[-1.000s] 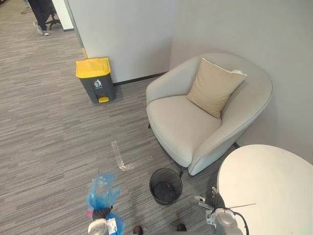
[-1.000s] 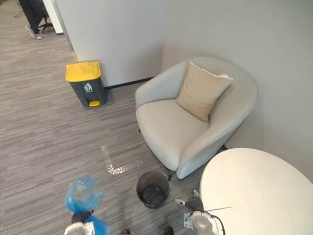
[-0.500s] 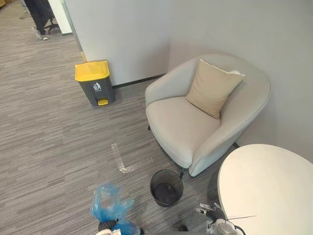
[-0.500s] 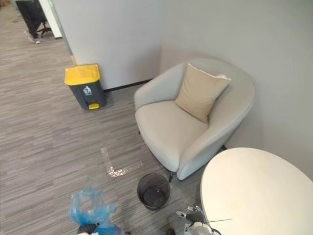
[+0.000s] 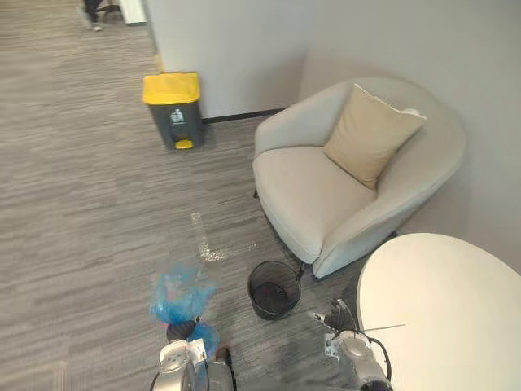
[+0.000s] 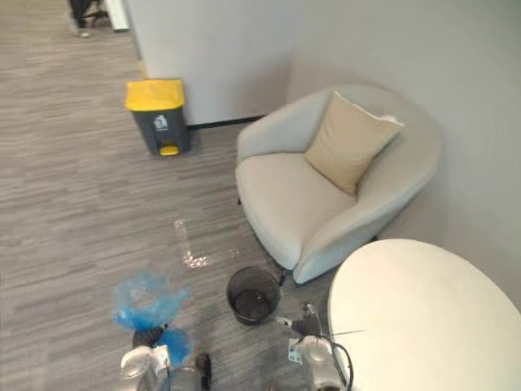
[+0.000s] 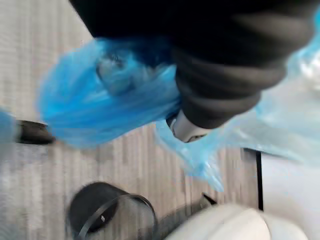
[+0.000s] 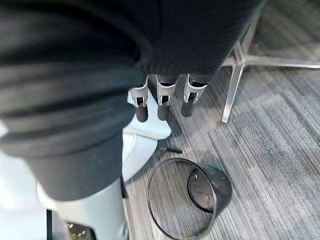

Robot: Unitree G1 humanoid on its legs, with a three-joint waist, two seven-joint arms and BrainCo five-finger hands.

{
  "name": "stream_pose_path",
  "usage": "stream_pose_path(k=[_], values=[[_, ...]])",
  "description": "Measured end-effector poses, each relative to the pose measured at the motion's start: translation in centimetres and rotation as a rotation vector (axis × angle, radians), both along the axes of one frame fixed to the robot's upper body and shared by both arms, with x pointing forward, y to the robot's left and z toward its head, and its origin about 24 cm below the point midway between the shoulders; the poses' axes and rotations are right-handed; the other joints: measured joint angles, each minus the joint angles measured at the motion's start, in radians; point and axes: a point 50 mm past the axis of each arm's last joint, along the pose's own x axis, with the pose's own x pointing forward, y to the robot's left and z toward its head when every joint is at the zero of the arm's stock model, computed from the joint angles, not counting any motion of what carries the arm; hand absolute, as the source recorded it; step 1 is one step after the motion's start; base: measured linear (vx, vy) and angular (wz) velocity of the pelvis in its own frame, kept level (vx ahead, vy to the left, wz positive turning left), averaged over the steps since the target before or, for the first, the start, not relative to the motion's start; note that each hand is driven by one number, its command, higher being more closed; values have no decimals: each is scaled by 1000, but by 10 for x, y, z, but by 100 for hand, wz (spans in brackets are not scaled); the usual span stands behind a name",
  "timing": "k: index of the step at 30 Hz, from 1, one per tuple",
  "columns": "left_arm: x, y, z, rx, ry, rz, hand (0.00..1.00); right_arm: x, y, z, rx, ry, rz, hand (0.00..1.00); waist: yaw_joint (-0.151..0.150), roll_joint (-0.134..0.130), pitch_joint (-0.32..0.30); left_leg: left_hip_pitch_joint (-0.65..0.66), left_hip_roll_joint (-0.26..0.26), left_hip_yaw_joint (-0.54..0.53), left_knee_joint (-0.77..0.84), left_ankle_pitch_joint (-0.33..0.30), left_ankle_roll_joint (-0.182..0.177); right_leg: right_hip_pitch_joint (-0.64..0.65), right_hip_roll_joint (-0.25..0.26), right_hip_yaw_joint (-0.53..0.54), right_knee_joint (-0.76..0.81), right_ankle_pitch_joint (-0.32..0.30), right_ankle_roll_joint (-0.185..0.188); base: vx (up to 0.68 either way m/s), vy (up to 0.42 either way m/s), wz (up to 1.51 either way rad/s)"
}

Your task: Gather rubbish on tea table into small bin, then transfer packed bag to large trash can.

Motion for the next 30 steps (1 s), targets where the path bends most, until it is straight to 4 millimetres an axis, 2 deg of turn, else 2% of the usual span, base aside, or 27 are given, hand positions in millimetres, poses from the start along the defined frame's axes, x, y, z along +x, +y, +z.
stream_pose_path(k=[2, 3, 4, 5, 6, 7, 8, 10, 11, 12, 13, 14, 15, 18, 22, 23, 26, 28, 29, 30], values=[[-4, -11, -3, -38, 13, 1, 100, 2, -3, 1, -13, -2, -7, 0, -1, 59, 20, -6, 29, -39, -44, 42, -13, 2, 43, -54, -22, 32, -25, -355, -192, 53], [-8, -12, -5, -43, 25, -2, 100, -4, -4, -2, -17, 19, -17, 0, -9, 72, 27, 9, 46, -30, -94, 54, -18, -1, 55, -91, -12, 38, -37, -418, -212, 86], [-11, -12, -6, -45, 30, 6, 100, -8, -4, -4, -17, 32, -23, 0, -14, 68, 26, 12, 52, -12, -126, 42, -35, -10, 48, -126, -15, 43, -50, -278, -147, 77], [-11, -11, -6, -46, 31, 8, 100, -7, -2, -4, -13, 33, -26, 0, -15, 60, 32, 9, 55, 11, -127, 46, -30, -14, 42, -140, -15, 48, -60, -246, -87, 65], [-11, -12, -6, -46, 31, 4, 100, -6, -5, -3, -21, 29, -31, 0, -17, 54, 36, 9, 58, 61, -83, 46, -22, -23, 22, -167, -14, 58, -69, -224, -37, 66], [-11, -12, -6, -45, 33, 2, 100, -6, -8, -3, -29, 28, -33, 0, -19, 42, 38, 10, 48, 86, 15, 27, 2, -34, -2, -190, -14, 71, -67, -261, -29, 64], [-11, -12, -6, -45, 32, 1, 100, -6, -9, -3, -32, 28, -33, 0, -20, 42, 37, 14, 47, 90, 52, 14, 8, -39, -9, -199, -15, 76, -66, -207, 31, 69], [-8, -13, -5, -46, 25, -8, 100, -7, -11, -3, -36, 31, -35, 0, -26, 44, 36, 30, 51, 99, 129, -105, 8, -56, -35, -254, -18, 100, -59, -133, 99, 86], [-6, -16, -5, -48, 22, -22, 100, -12, -13, -6, -31, 46, -55, 0, -33, 44, 36, 47, 56, 139, 178, -156, -3, -57, -67, -302, -20, 111, -43, -123, 135, 100], [-6, -17, -6, -50, 27, -28, 100, -14, -14, -7, -30, 53, -65, 0, -40, 41, 36, 57, 56, 153, 188, -172, -3, -53, -79, -322, -22, 115, -37, -120, 182, 116], [-7, -19, -8, -56, 40, -39, 100, -20, -17, -9, -30, 67, -84, 0, -50, 38, 37, 98, 61, 192, 161, -191, -2, -38, -95, -354, -35, 127, -17, -81, 222, 96], [-7, -19, -9, -58, 45, -56, 100, -25, -20, -11, -30, 82, -102, 0, -44, 43, 32, 122, 40, 204, 82, -198, -17, -36, -100, -364, -52, 142, 10, -94, 259, 77], [-10, -15, -10, -43, 55, -57, 100, -27, -15, -13, -12, 91, -106, 0, -39, 30, 29, 132, 9, 193, 36, -180, -10, -33, -108, -358, -75, 157, 13, -71, 229, 44], [-17, -7, -15, 3, 105, -113, 100, -35, -4, -20, 25, 130, -116, 0, -50, 1, 8, 158, -73, 164, -98, -119, 22, -23, -133, -341, -148, 192, 22, -69, 198, 46], [-21, -3, -17, 24, 130, -131, 100, -39, -4, -24, 30, 161, -120, 0, -45, -4, 6, 169, -123, 139, -153, -101, 39, -7, -147, -316, -180, 230, 32, -9, 167, 24], [-25, -1, -18, 28, 141, -128, 100, -38, -4, -24, 29, 159, -119, 0, -44, 0, 8, 171, -133, 138, -155, -110, 54, -18, -160, -314, -153, 231, 32, 27, 130, 2], [-29, -1, -19, 26, 149, -126, 100, -40, -7, -24, 22, 162, -122, 0, -48, 17, 21, 197, -142, 123, -182, -114, 58, -59, -191, -314, 3, 231, 31, 17, 79, 13], [-28, -1, -19, 26, 149, -126, 100, -43, -7, -25, 25, 170, -132, 0, -57, 21, 34, 223, -140, 79, -188, -116, 62, -130, -205, -253, 206, 257, -3, 73, 32, 55], [-28, 1, -19, 30, 148, -124, 100, -46, -6, -26, 29, 179, -134, 0, -64, 24, 37, 236, -136, 50, -186, -118, 67, -173, -198, -207, 287, 244, -2, 163, -33, 67], [-29, 3, -19, 33, 149, -116, 100, -49, -6, -27, 31, 186, -137, 0, -66, 17, 37, 237, -126, 28, -181, -122, 73, -203, -175, -178, 325, 191, 12, 205, -67, 72]])
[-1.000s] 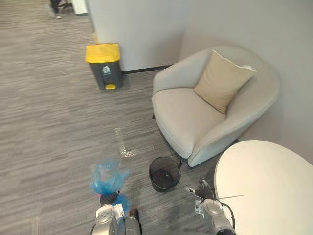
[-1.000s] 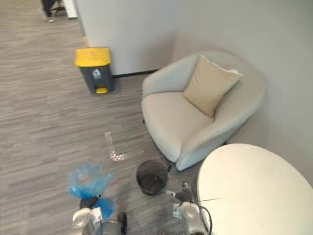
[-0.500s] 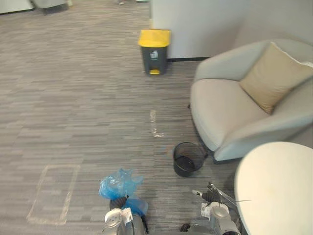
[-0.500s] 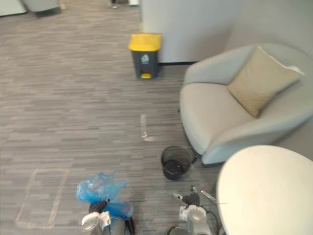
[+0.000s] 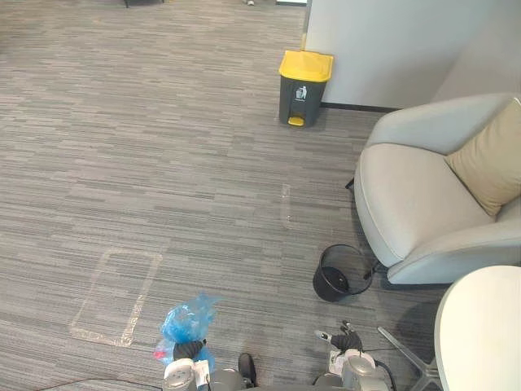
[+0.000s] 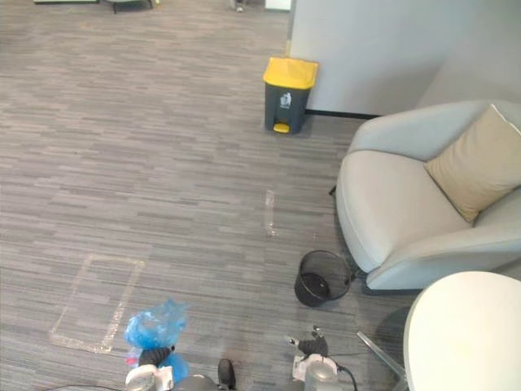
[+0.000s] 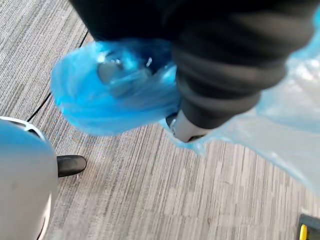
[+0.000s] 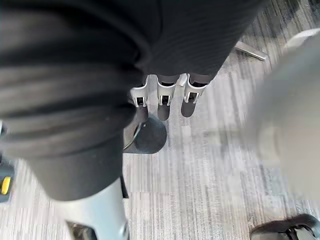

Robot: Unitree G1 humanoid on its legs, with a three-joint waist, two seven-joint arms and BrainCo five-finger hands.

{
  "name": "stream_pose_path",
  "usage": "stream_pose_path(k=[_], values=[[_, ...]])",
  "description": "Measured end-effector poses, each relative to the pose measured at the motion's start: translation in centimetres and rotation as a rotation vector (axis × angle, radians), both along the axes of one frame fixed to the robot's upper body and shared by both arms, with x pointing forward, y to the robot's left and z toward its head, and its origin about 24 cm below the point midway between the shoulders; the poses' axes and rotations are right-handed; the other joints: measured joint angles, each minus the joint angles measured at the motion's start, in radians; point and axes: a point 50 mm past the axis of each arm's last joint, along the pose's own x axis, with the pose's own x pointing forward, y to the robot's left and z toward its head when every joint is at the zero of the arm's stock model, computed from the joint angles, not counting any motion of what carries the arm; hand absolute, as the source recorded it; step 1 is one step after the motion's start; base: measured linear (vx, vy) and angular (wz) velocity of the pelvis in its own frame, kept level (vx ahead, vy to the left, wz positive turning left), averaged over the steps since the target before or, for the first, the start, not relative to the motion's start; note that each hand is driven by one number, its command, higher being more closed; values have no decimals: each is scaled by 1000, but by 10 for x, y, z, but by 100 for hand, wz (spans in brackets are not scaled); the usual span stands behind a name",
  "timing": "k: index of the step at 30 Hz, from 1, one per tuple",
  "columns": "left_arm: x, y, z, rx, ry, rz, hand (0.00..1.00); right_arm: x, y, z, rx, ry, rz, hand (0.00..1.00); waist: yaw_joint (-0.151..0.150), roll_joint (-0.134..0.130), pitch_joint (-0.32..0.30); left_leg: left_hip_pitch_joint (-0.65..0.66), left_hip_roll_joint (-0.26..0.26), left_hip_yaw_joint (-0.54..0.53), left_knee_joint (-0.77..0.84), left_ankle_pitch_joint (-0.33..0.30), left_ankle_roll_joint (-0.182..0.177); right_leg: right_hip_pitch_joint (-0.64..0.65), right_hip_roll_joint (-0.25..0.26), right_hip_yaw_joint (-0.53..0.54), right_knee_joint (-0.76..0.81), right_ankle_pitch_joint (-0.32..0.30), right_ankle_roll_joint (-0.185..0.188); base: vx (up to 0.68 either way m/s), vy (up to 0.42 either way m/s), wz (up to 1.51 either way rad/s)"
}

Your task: Gather rubbish on tea table into small bin, then transfer packed bag to large trash can.

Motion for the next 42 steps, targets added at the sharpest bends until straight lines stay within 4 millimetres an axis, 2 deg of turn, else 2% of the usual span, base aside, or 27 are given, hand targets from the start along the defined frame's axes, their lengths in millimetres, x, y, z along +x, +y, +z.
stream_pose_path(k=[2, 5, 7, 8, 10, 11, 13, 14, 16, 18, 19, 20, 21, 22, 23, 24, 27, 29, 30, 31, 33, 35, 37, 38, 40, 41, 42], values=[[-2, 3, 0, -7, 0, 29, 100, 0, 0, 0, 3, -1, -9, 0, 0, -6, 4, 4, 21, -28, 11, -6, 3, -46, 48, -4, -6, -62, 2, 195, -91, 43], [0, 6, 1, -15, -11, 81, 100, 0, -3, 0, 2, -6, -40, 0, -7, -9, 19, 34, 34, -54, 23, -43, -17, -89, 110, -24, -141, -63, 2, 195, -109, 24], [5, 6, 2, -37, -28, 119, 100, -3, -9, 0, -2, -1, -89, 0, -19, -18, 15, 44, 30, -87, 51, -87, -36, -81, 122, -29, -218, -39, -37, 262, -184, 61], [5, 5, 2, -40, -28, 124, 100, -5, -10, -1, -3, 4, -98, 0, -21, -20, 15, 51, 30, -94, 57, -97, -40, -71, 121, -33, -228, -37, -43, 429, -288, 77], [4, 3, 1, -47, -25, 128, 100, -11, -11, -2, -1, 19, -114, 0, -34, -29, 2, 49, 38, -133, 144, -167, -71, -31, 118, -54, -254, -32, -56, 440, -263, 71], [4, -5, 1, -74, -31, 138, 100, -12, -18, -2, -23, 17, -115, 0, -38, 5, -10, -4, 84, -126, 280, -207, -93, -4, 145, -93, -273, -59, -54, 470, -227, 60], [10, -14, 3, -107, -60, 149, 100, -7, -19, 0, -27, 4, -106, 0, -25, 37, 0, -131, 171, -69, 575, -218, -122, 53, 197, -113, -312, -74, -83, 491, -195, 19], [11, -13, 4, -107, -67, 155, 100, -1, -14, 2, -20, -6, -85, 0, -21, 42, 12, -168, 220, -37, 709, -215, -132, 112, 228, -112, -348, -81, -99, 520, -151, -33], [17, -11, 8, -110, -93, 166, 100, 5, -6, 4, -9, -24, -59, 0, -12, 26, 19, -191, 244, 19, 765, -234, -114, 202, 239, -83, -399, -88, -112, 503, -109, -40], [30, -14, 14, -116, -139, 148, 100, 15, -5, 9, -6, -60, -69, 0, -2, 1, 28, -260, 233, 90, 681, -242, -91, 260, 210, -55, -435, -88, -111, 428, -28, -36], [35, -16, 16, -118, -152, 137, 100, 17, -6, 10, -12, -66, -74, 0, -2, -3, 32, -283, 220, 98, 616, -229, -72, 272, 198, -55, -436, -88, -111, 388, 53, -26], [41, -18, 18, -121, -164, 123, 100, 20, -7, 11, -15, -71, -87, 0, 1, -2, 33, -308, 197, 95, 508, -184, -38, 296, 183, -54, -436, -89, -109, 473, 183, -21], [42, -19, 19, -121, -167, 115, 100, 17, -8, 10, -20, -62, -94, 0, 5, 4, 29, -316, 169, 77, 348, -72, -27, 327, 176, -43, -433, -98, -83, 484, 228, -24], [42, -20, 19, -122, -167, 112, 100, 14, -9, 9, -22, -57, -96, 0, 9, 13, 21, -311, 160, 53, 268, 18, -21, 338, 181, -30, -432, -109, -55, 416, 244, -45], [38, -19, 17, -119, -155, 111, 100, 10, -9, 7, -23, -38, -96, 0, 23, -1, 14, -313, 146, 32, 263, 108, -29, 351, 168, 5, -425, -140, -9, 326, 154, -28], [41, -15, 19, -105, -163, 110, 100, 10, -6, 6, -18, -28, -69, 0, 21, -31, 1, -320, 118, 41, 275, 96, -15, 340, 130, 21, -425, -134, 4, 446, 232, -22], [48, -18, 22, -103, -183, 83, 100, 23, -4, 12, -17, -69, -69, 0, 29, -29, 1, -290, 106, 85, 274, 42, 4, 326, 108, 86, -391, -43, 27, 341, 205, -25], [44, -21, 21, -95, -174, 48, 100, 24, -4, 12, -20, -73, -61, 0, 29, -16, 8, -205, 107, 115, 257, -23, -1, 269, 89, 125, -200, 3, 57, 285, 215, -61], [41, -23, 20, -89, -161, 25, 100, 21, -4, 11, -22, -65, -60, 0, 27, -12, 11, -154, 103, 134, 234, -47, -3, 191, 71, 146, -18, 58, 56, 280, 201, -57], [39, -24, 19, -88, -151, 16, 100, 15, -6, 9, -30, -49, -55, 0, 19, 1, 19, -94, 98, 141, 209, -77, -22, 84, 67, 159, 178, 28, 43, 219, 139, -41], [40, -25, 19, -88, -153, 9, 100, 6, -5, 6, -26, -26, -58, 0, 11, 8, 21, -29, 96, 149, 165, -91, -26, -12, 69, 115, 260, -28, 32, 282, 85, -16], [40, -24, 19, -84, -149, 3, 100, 4, -6, 5, -31, -24, -59, 0, -2, 6, 21, 26, 95, 154, 121, -103, -42, -106, 73, 24, 214, -66, 12, 279, -7, -6], [38, -25, 15, -88, -129, 7, 100, 5, -7, 5, -32, -25, -65, 0, -17, 3, 22, 73, 97, 154, 99, -121, -48, -146, 90, -52, 41, -72, -5, 305, -78, 6], [36, -25, 13, -90, -114, 14, 100, 7, -8, 6, -33, -27, -65, 0, -21, 2, 23, 100, 99, 153, 98, -139, -54, -153, 118, -68, -101, -42, -15, 435, -140, 11], [32, -22, 10, -79, -94, 10, 100, 5, -7, 4, -30, -18, -62, 0, -30, -12, 20, 141, 83, 137, 87, -178, -87, -132, 153, -61, -378, 97, -26, 467, -154, 20], [32, -25, 8, -86, -77, 7, 100, 5, -11, 4, -39, -14, -65, 0, -40, 8, 27, 188, 90, 106, 61, -188, -99, -111, 172, -58, -359, 150, -84, 652, -126, 21], [32, -28, 8, -94, -79, 3, 100, 10, -18, 6, -54, -24, -72, 0, -37, 39, 21, 208, 107, 78, 40, -176, -105, -120, 186, -68, -319, 97, -92, 667, -120, 15]])
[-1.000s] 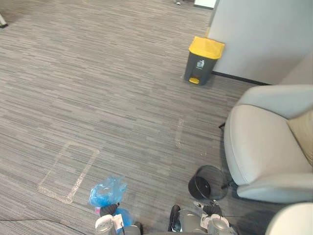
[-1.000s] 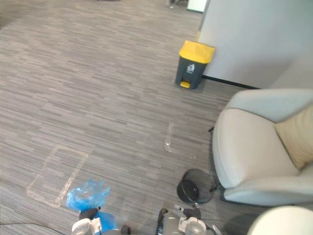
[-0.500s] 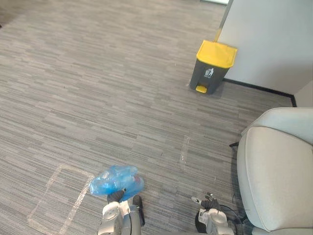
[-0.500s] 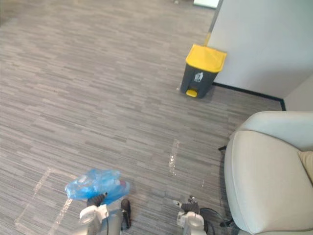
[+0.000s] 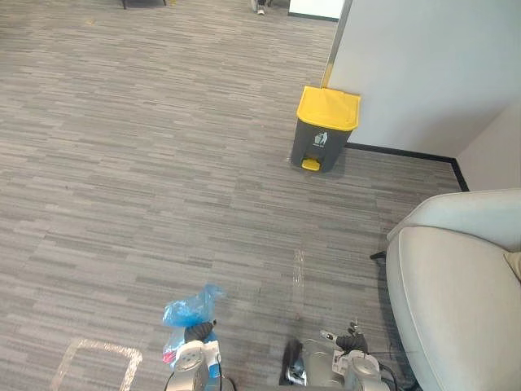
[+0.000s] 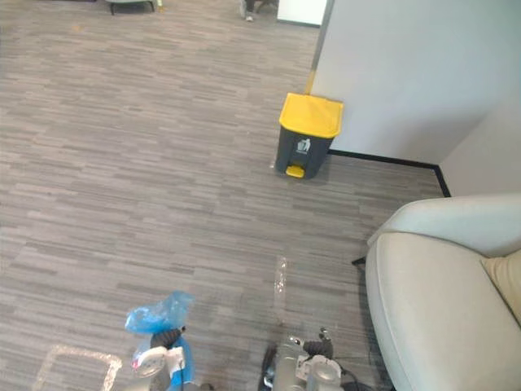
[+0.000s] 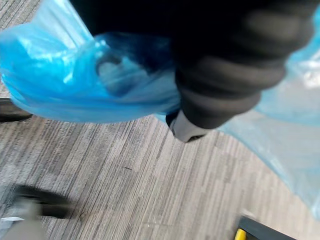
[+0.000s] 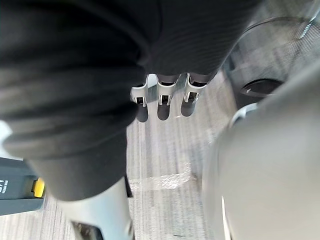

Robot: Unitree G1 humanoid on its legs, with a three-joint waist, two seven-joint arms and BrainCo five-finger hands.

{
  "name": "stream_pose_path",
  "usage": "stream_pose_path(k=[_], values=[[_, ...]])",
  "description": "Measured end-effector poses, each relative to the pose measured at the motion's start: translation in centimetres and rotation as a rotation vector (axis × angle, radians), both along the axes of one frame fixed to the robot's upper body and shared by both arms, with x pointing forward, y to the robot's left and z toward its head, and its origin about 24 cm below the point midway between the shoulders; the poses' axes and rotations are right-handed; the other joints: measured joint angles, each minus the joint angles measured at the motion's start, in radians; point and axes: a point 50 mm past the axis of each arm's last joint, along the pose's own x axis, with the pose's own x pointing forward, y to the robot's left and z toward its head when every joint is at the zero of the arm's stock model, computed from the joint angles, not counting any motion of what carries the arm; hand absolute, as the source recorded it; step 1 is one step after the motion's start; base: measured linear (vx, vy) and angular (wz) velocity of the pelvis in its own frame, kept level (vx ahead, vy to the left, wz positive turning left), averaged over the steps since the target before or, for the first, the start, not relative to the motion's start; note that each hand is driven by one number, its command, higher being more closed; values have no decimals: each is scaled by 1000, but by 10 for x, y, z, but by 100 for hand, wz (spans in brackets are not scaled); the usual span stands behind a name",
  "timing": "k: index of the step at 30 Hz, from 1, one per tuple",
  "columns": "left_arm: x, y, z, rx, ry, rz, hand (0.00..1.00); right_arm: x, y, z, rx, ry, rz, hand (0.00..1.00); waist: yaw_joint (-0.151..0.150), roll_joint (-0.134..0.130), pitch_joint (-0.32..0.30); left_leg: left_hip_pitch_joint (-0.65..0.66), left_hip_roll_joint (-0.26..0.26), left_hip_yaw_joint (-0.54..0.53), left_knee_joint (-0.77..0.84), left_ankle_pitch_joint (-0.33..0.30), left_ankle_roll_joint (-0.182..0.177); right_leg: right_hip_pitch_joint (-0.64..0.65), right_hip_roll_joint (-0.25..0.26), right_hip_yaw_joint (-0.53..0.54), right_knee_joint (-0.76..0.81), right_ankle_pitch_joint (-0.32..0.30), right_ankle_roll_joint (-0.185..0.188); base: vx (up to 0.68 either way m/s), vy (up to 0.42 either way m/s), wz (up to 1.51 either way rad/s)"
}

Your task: Gather rubbish on tea table into small bin, then transfer packed bag to large trash can.

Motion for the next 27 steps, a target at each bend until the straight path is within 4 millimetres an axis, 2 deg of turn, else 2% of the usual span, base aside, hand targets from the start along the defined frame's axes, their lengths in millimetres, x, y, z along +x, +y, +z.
stream_pose_path(k=[1, 2, 3, 4, 5, 6, 7, 8, 9, 11, 12, 13, 14, 15, 16, 18, 20, 21, 22, 23, 24, 26, 27], values=[[1, -1, 1, 1, -5, -3, 100, 3, 0, 1, 0, -8, -2, 0, 1, 3, 3, 8, 2, -18, 5, 8, -10, -12, -2, -1, 52, -36, -10, 775, -186, 9], [3, -3, 1, -3, -10, -9, 100, 3, 3, 1, 9, -9, 4, 0, -7, 7, 3, -1, 29, -57, 116, 11, -17, 28, 0, -24, 95, -105, -19, 439, -154, 12], [3, -3, 1, -3, -10, -9, 100, 3, 4, 1, 12, -7, 4, 0, -9, 7, 3, -11, 34, -65, 149, 12, -17, 40, 0, -28, 94, -111, -19, 520, -197, 26], [4, -4, 2, -7, -15, -10, 100, 1, 10, 0, 29, -6, 4, 0, -13, 5, 4, -68, 53, -93, 323, 20, -40, 85, 4, -35, 71, -125, -14, 392, -110, 19], [6, -8, 4, -17, -29, -4, 100, 1, 13, 0, 31, -12, 11, 0, -6, 6, 8, -167, 93, -108, 562, 65, -109, 151, 15, -31, 25, -134, -15, 575, -94, -6], [6, -8, 6, -19, -42, -16, 100, 4, 15, 2, 30, -20, 28, 0, 8, 11, 12, -234, 124, -98, 730, 53, -97, 200, 33, -13, -8, -143, -18, 461, -15, -41], [6, -6, 6, -25, -49, -12, 100, 8, 19, 3, 33, -29, 46, 0, 12, 10, 15, -292, 143, -93, 819, 27, -60, 245, 42, 11, -36, -159, -17, 434, 58, -58], [5, -5, 6, -25, -47, -5, 100, 13, 22, 5, 34, -41, 64, 0, 17, 5, 17, -345, 151, -83, 841, 3, -21, 292, 43, 27, -65, -166, -13, 402, 83, -75], [4, -5, 6, -25, -48, -2, 100, 15, 24, 6, 34, -45, 75, 0, 39, -6, 22, -394, 158, -48, 785, -22, 21, 342, 36, 63, -96, -173, -1, 481, 134, -73], [4, -4, 7, -24, -52, 3, 100, 16, 23, 7, 31, -51, 65, 0, 56, -17, 28, -434, 152, -42, 634, -27, 31, 384, 20, 86, -113, -172, 8, 404, 174, -73], [5, -4, 8, -23, -57, 3, 100, 16, 22, 7, 30, -52, 58, 0, 60, -20, 29, -458, 134, -54, 498, -9, 25, 411, -4, 101, -123, -187, 42, 410, 269, -64], [4, -5, 7, -25, -56, -1, 100, 14, 20, 6, 29, -47, 47, 0, 60, -14, 25, -470, 108, -96, 322, 64, 14, 427, -16, 121, -128, -210, 85, 386, 303, -60], [3, -6, 6, -28, -49, -2, 100, 11, 17, 4, 24, -35, 44, 0, 61, -5, 18, -470, 98, -140, 259, 192, -21, 431, -19, 144, -128, -230, 116, 376, 352, -52], [1, -1, 5, -13, -38, 5, 100, 5, 20, 0, 29, 1, 70, 0, 62, -32, -1, -464, 61, -122, 258, 184, -9, 432, -48, 192, -137, -233, 121, 404, 335, -26], [5, 1, 7, -6, -48, -2, 100, 3, 20, -2, 31, 14, 66, 0, 53, -60, -19, -461, 28, -106, 249, 159, 5, 426, -78, 213, -135, -211, 109, 495, 380, -11], [10, -1, 8, -8, -57, -7, 100, 5, 21, -1, 35, 8, 61, 0, 67, -67, -18, -434, 11, -56, 276, 114, 38, 420, -112, 255, -85, -188, 134, 428, 308, -42], [4, -3, 6, -8, -38, -21, 100, 8, 22, 1, 32, -8, 74, 0, 65, -54, -21, -355, 3, 2, 271, 59, 59, 358, -137, 306, 81, -151, 166, 397, 275, -86], [2, -5, 5, -7, -32, -36, 100, 11, 23, 3, 29, -20, 81, 0, 65, -47, -18, -307, 1, 41, 250, 42, 66, 285, -147, 325, 238, -111, 191, 268, 172, -66], [2, -6, 5, -8, -28, -44, 100, 12, 21, 4, 23, -28, 83, 0, 61, -42, -12, -272, -3, 58, 231, 33, 71, 222, -150, 334, 370, -105, 199, 317, 176, -59], [3, -7, 5, -7, -26, -47, 100, 12, 21, 5, 22, -30, 79, 0, 52, -33, -5, -221, -7, 67, 199, 25, 73, 147, -138, 316, 513, -124, 184, 307, 126, -33], [3, -7, 5, 0, -25, -40, 100, 11, 21, 4, 22, -28, 79, 0, 42, -27, -2, -174, -7, 70, 166, 24, 73, 98, -124, 279, 572, -149, 166, 397, 112, -22], [5, -5, 6, 7, -27, -40, 100, 3, 19, 1, 22, -5, 69, 0, 33, -17, 8, -92, -7, 80, 97, 19, 64, 6, -102, 166, 570, -190, 117, 394, 29, -11], [6, -3, 6, 11, -27, -39, 100, 6, 18, 2, 20, -15, 67, 0, 27, -21, 13, -66, -5, 84, 81, 19, 63, -16, -94, 123, 526, -204, 102, 377, -51, 0]])
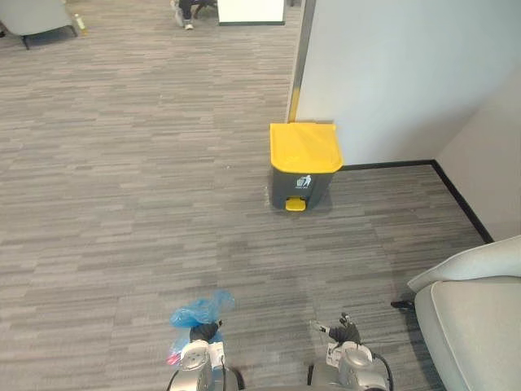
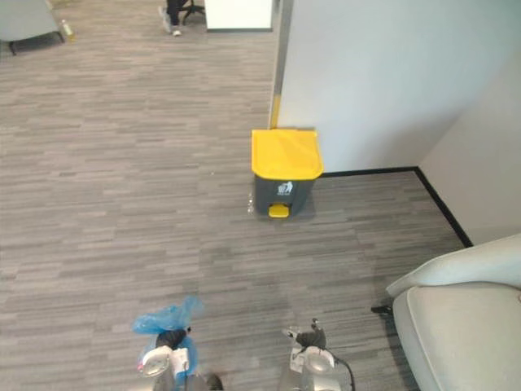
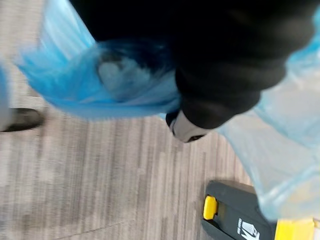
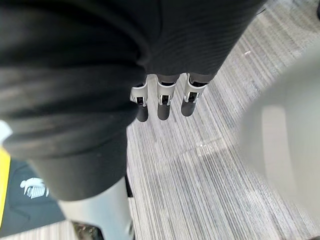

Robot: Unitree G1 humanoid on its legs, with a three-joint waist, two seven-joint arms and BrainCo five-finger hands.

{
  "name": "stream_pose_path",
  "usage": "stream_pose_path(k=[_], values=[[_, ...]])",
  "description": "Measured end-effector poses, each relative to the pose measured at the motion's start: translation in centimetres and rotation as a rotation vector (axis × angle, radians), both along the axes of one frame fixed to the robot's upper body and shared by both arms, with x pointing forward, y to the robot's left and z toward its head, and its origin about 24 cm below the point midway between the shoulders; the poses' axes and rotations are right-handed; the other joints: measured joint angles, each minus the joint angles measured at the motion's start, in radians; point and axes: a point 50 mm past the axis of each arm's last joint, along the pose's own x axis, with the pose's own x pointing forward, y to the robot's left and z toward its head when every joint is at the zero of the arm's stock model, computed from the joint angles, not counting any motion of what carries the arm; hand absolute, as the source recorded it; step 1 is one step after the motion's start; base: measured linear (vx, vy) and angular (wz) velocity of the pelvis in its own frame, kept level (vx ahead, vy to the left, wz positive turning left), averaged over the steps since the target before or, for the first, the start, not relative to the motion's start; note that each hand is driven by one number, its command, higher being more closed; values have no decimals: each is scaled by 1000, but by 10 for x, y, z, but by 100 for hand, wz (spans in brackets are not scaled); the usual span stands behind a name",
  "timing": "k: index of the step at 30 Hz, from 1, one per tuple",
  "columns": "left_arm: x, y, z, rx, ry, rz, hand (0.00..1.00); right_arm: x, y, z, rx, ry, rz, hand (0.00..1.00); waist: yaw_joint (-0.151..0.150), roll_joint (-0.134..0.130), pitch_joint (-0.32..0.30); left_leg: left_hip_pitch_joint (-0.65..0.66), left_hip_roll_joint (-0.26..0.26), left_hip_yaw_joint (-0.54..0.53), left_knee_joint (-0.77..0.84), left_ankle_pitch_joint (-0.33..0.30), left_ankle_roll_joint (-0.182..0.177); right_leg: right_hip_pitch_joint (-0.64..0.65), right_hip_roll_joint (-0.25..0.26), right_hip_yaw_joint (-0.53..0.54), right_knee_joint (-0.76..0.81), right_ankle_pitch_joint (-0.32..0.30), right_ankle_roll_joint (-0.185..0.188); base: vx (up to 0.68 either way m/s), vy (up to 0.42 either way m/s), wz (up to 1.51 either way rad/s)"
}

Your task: Gather rubbish on tea table into small bin, then transfer packed bag to large trash can.

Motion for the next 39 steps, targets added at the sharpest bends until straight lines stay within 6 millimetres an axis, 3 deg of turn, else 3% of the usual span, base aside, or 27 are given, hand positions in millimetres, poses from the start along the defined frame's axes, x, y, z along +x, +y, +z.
stream_pose_path(k=[2, 3, 4, 5, 6, 8, 9, 11, 12, 13, 14, 15, 17, 19, 20, 21, 23, 25, 26, 28, 30, 32, 34, 35, 37, 38, 39], values=[[2, 3, -1, 10, 10, -7, 100, 2, 0, 1, 1, -7, -5, 0, -19, -6, 2, 52, 8, -16, -31, 0, 0, -32, 43, -73, -233, 22, -26, 445, -126, 27], [2, 4, -2, 18, 15, -14, 100, 0, 0, -1, 3, 1, -9, 0, -28, -18, -2, 75, -4, -37, -48, -4, -7, -18, 64, -77, -400, 98, -30, 436, -143, 50], [3, 9, -2, 35, 15, -20, 100, -6, -1, -4, 4, 22, -12, 0, -33, -48, -1, 98, -30, -68, -60, -11, -18, 0, 68, -63, -510, 230, -75, 435, -134, 31], [2, 4, -5, 24, 36, -22, 100, -1, -9, -3, -14, 22, -13, 0, -26, -3, 7, 122, 6, -109, -74, -15, -36, 20, 94, -71, -491, 217, -111, 335, -105, 7], [1, 2, -5, 17, 36, -19, 100, 3, -13, -1, -22, 10, -26, 0, -24, 11, 7, 121, 14, -137, -62, -4, -42, 14, 104, -73, -476, 177, -115, 382, -149, -6], [0, 0, -6, 13, 39, -21, 100, 1, -14, -2, -16, 17, -44, 0, -28, 19, 10, 112, 31, -163, 16, -1, -47, 32, 105, -88, -444, 119, -127, 405, -201, 14], [0, 0, -6, 18, 39, -27, 100, -4, -14, -3, -13, 24, -50, 0, -31, 21, 8, 73, 52, -182, 142, 4, -66, 70, 108, -103, -451, 97, -126, 366, -188, 30], [1, -2, -4, 11, 28, -26, 100, -6, -13, -4, -15, 30, -38, 0, -34, 22, 8, -45, 98, -219, 434, 68, -174, 150, 121, -106, -491, 75, -126, 345, -134, 19], [0, -5, -2, 0, 12, -21, 100, -5, -11, -3, -17, 27, -23, 0, -25, 26, 8, -117, 137, -211, 607, 71, -188, 199, 137, -103, -524, 57, -140, 403, -60, -12], [-1, -9, -1, -15, 3, -24, 100, -4, -7, -3, -10, 24, -15, 0, -20, 28, 6, -171, 160, -199, 694, 42, -145, 238, 152, -91, -551, 47, -148, 343, -2, -29], [-2, -9, -1, -22, 1, -32, 100, -4, -4, -3, -3, 24, -10, 0, -14, 26, 7, -201, 168, -180, 712, 19, -130, 263, 155, -77, -568, 43, -148, 337, 24, -45], [-3, -9, -1, -22, -1, -29, 100, -3, 1, -4, 10, 23, -9, 0, -10, 18, 6, -241, 170, -147, 680, -14, -101, 296, 154, -59, -591, 44, -144, 267, 36, -59], [-4, -8, -2, -22, 3, -24, 100, -3, 3, -4, 20, 22, -19, 0, 9, 11, 2, -275, 150, -125, 505, -39, -76, 319, 142, -21, -605, 49, -124, 320, 125, -72], [-2, -8, -1, -22, -2, -25, 100, -4, 1, -4, 18, 23, -34, 0, 13, 16, -1, -286, 119, -141, 258, 7, -57, 341, 125, 8, -617, 44, -92, 339, 218, -54], [-2, -9, -1, -24, -2, -23, 100, -8, -2, -5, 15, 32, -47, 0, 15, 17, -4, -282, 95, -172, 126, 156, -69, 355, 115, 33, -620, 30, -60, 352, 258, -41], [-3, -8, -2, -22, 5, -21, 100, -12, -4, -7, 13, 50, -44, 0, 20, 1, -15, -261, 62, -161, 105, 164, -67, 366, 95, 57, -637, 33, -29, 347, 249, -29], [2, -9, 0, -19, -7, -31, 100, -17, -6, -9, 11, 63, -59, 0, 17, -25, -28, -245, 16, -137, 81, 149, -39, 376, 47, 57, -657, 32, -13, 342, 260, -6], [2, -10, 0, -18, -5, -40, 100, -18, -6, -9, 12, 65, -58, 0, 25, -27, -29, -215, -3, -110, 61, 139, -25, 374, 24, 69, -637, 40, 4, 259, 248, -34], [-2, -13, -3, -21, 17, -50, 100, -15, -4, -8, 14, 57, -50, 0, 25, -11, -30, -147, -15, -82, 9, 118, -12, 325, 12, 85, -491, 50, 21, 185, 211, -45], [-7, -15, -5, -18, 34, -69, 100, -15, -4, -8, 12, 57, -48, 0, 23, -4, -31, -103, -21, -73, -5, 89, -5, 219, -10, 91, -244, 84, 58, 144, 153, -30], [-14, -8, -9, 0, 68, -68, 100, -16, -5, -8, 7, 55, -45, 0, 13, -7, -28, -45, -28, -72, -7, 50, -1, 105, -28, 87, -23, 63, 40, 255, 109, 0], [-15, -1, -10, 18, 74, -64, 100, -15, -5, -7, 7, 53, -43, 0, 7, -12, -30, 2, -26, -72, -23, 40, -1, 61, -25, 34, -33, 8, 21, 275, -12, 8], [-13, 2, -9, 22, 69, -51, 100, -11, -5, -6, 5, 40, -41, 0, -3, -1, -26, 37, -7, -73, -44, 35, -9, 31, 8, -28, -157, 1, 2, 305, -76, 10], [-13, 4, -9, 25, 68, -46, 100, -7, -5, -5, 6, 33, -37, 0, -10, 4, -24, 48, 6, -76, -55, 35, -9, 19, 36, -42, -247, 17, -15, 344, -142, 19], [-14, 9, -9, 35, 74, -41, 100, -10, -2, -7, 12, 51, -32, 0, -22, -20, -20, 71, -5, -100, -64, 27, -23, 40, 82, -16, -538, 182, -34, 410, -183, 23], [-12, 6, -11, 22, 84, -35, 100, -8, -8, -7, 0, 51, -37, 0, -20, -1, -1, 101, 11, -131, -70, 11, -50, 73, 108, -9, -557, 259, -104, 382, -154, 0], [-13, 4, -12, 15, 86, -31, 100, -4, -13, -5, -13, 46, -36, 0, -17, 17, -3, 101, 24, -142, -72, 12, -51, 72, 122, -5, -556, 251, -109, 428, -180, -13]])
